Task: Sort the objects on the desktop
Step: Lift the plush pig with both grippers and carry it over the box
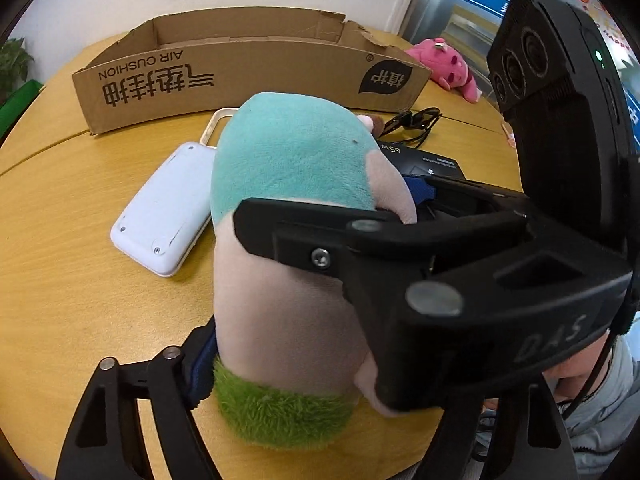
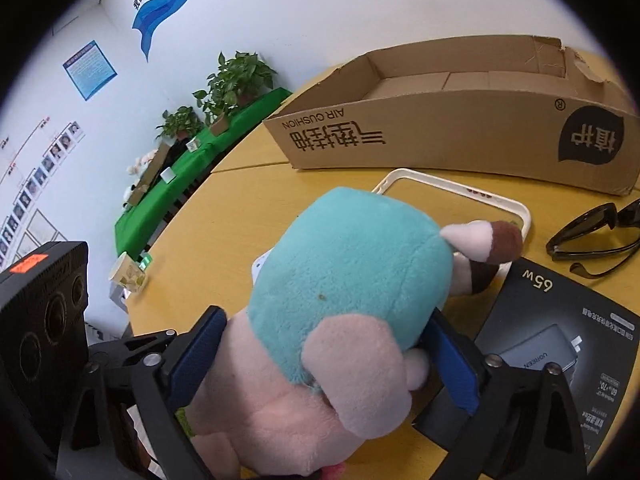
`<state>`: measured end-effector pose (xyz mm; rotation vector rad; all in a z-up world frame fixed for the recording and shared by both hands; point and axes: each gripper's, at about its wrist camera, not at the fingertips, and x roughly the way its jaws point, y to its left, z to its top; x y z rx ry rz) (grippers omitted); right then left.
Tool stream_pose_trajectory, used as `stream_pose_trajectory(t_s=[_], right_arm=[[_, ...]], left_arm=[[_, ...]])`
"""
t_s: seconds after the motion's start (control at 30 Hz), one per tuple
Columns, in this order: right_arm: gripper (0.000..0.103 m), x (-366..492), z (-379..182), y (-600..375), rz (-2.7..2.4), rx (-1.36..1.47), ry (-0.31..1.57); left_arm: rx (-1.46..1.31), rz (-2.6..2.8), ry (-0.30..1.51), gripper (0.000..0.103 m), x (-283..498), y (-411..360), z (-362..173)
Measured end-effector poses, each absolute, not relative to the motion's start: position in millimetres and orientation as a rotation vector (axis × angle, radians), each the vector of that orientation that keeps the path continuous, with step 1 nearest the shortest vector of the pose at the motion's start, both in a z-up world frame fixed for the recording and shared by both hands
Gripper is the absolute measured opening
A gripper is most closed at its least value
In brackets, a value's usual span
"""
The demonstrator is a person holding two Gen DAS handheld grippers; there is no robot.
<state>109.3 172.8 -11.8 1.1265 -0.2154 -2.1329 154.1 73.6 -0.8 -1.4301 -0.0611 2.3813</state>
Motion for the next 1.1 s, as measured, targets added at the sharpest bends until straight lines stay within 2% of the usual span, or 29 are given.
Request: stream_pose_trajectory(t_s=[0.13, 0.47, 0.9, 1.1], right_arm=[[0.082, 114.0, -1.1, 171.9, -2.112, 1.120, -0.174], [0.081, 115.0, 104.9, 157.2, -2.367, 0.825, -0.051], [0.080, 14.4, 254.9, 88.1, -2.417, 0.552, 0.132], [0.080, -45.7, 271.1, 81.2, -2.378, 0.547, 0.140]], left_arm=[[-1.412, 2.405, -0.046, 0.078, 157.9, 78.7, 10.3], [-0.995, 2.449, -0.050, 0.077, 139.4, 45.6, 93.2], [-0.727, 2.552, -0.048, 0.077, 17.6, -18.3, 229.8], [-0.735, 2.584, -0.046, 0.077, -48.9, -29.2, 242.1]])
